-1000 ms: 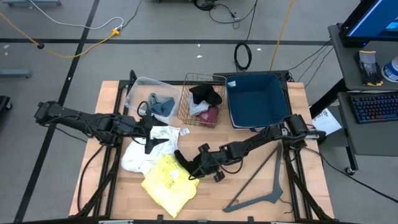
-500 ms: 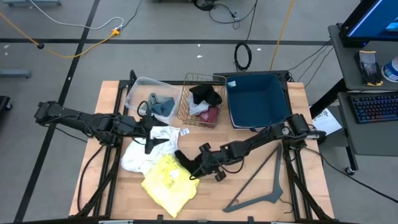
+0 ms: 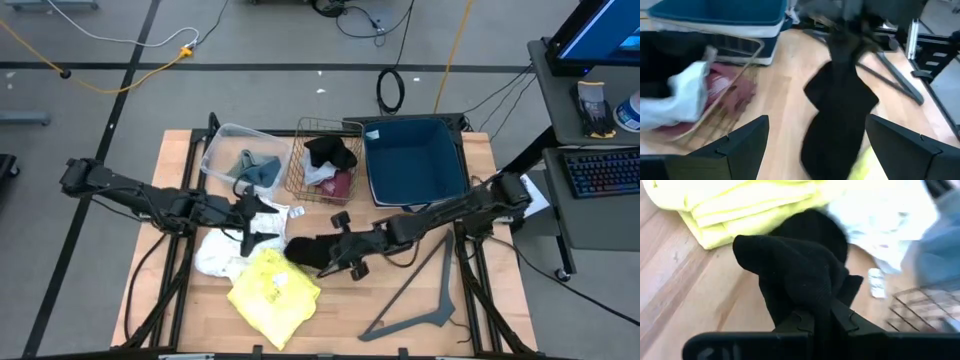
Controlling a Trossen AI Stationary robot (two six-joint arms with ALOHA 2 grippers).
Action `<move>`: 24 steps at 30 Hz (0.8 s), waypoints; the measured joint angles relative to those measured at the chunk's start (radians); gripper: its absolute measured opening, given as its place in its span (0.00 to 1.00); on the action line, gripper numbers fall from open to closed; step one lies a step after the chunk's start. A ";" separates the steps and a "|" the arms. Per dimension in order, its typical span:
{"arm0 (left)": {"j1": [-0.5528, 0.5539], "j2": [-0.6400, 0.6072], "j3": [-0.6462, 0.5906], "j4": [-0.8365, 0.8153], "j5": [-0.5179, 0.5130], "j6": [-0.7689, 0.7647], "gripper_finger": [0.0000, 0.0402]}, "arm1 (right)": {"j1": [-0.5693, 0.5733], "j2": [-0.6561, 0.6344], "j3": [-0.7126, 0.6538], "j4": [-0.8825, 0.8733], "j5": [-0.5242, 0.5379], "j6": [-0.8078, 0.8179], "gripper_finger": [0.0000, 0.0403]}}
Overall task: Pick & Place Cloths
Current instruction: Put the black sock into the transparent bin
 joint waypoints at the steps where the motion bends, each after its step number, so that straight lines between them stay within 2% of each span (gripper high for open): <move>1: -0.007 0.020 0.001 0.015 0.000 0.004 0.84 | 0.003 -0.021 0.000 0.003 0.013 -0.002 0.01; 10: -0.041 0.233 0.000 0.263 0.001 0.025 0.84 | 0.005 -0.184 0.000 0.018 0.015 -0.048 0.01; 19: -0.052 0.401 0.000 0.708 0.009 0.190 0.84 | 0.005 -0.299 0.001 0.025 0.012 -0.068 0.01; 24: -0.052 0.461 0.000 0.842 0.038 0.225 0.83 | 0.005 -0.331 0.001 0.022 0.012 -0.074 0.01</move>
